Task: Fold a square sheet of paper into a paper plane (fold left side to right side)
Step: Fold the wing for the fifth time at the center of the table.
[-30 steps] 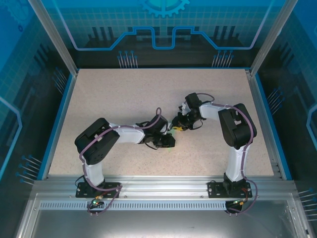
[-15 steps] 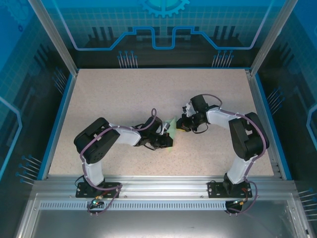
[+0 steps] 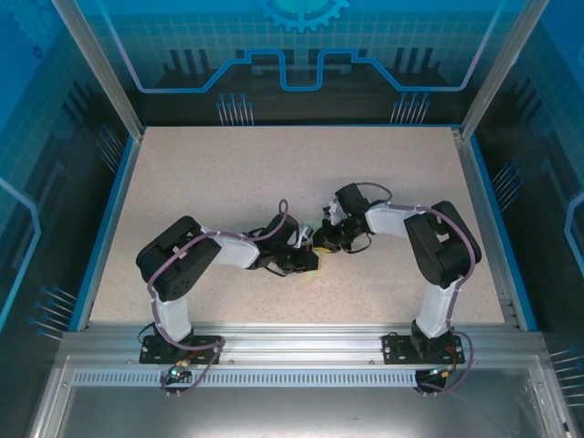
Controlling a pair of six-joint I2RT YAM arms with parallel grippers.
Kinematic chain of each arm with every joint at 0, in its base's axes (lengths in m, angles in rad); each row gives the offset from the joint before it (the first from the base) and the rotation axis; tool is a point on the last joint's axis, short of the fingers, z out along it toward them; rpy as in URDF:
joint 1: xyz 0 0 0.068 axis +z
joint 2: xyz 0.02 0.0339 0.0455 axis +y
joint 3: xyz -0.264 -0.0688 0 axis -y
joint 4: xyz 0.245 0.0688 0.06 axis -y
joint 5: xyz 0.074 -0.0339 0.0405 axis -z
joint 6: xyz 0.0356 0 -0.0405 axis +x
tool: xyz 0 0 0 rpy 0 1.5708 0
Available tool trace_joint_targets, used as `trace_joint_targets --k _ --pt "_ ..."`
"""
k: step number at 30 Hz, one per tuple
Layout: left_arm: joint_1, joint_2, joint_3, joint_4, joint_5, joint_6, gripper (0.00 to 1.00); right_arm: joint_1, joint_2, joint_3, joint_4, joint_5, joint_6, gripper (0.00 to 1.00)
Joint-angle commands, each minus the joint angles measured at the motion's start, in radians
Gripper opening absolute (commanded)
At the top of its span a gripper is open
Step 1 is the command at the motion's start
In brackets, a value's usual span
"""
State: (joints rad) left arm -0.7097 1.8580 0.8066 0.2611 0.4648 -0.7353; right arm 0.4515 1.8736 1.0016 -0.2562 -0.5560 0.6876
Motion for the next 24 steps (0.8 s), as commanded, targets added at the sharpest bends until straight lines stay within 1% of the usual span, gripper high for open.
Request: trace_joint_targets --k 1,9,17,24 --pt "0.000 0.044 -0.040 -0.114 -0.039 -0.012 0.06 0.031 0.024 0.012 0.008 -0.001 0.030 0.12" --pt "0.000 0.049 -0.037 -0.136 -0.052 -0.010 0.06 0.035 0.059 0.057 -0.087 0.134 -0.034 0.12" --pt "0.003 0.058 -0.044 -0.152 -0.067 -0.010 0.05 0.012 0.082 0.095 -0.139 0.261 -0.079 0.12" --pt "0.004 0.073 -0.048 -0.152 -0.068 -0.009 0.05 -0.030 0.085 0.133 -0.142 0.282 -0.110 0.12"
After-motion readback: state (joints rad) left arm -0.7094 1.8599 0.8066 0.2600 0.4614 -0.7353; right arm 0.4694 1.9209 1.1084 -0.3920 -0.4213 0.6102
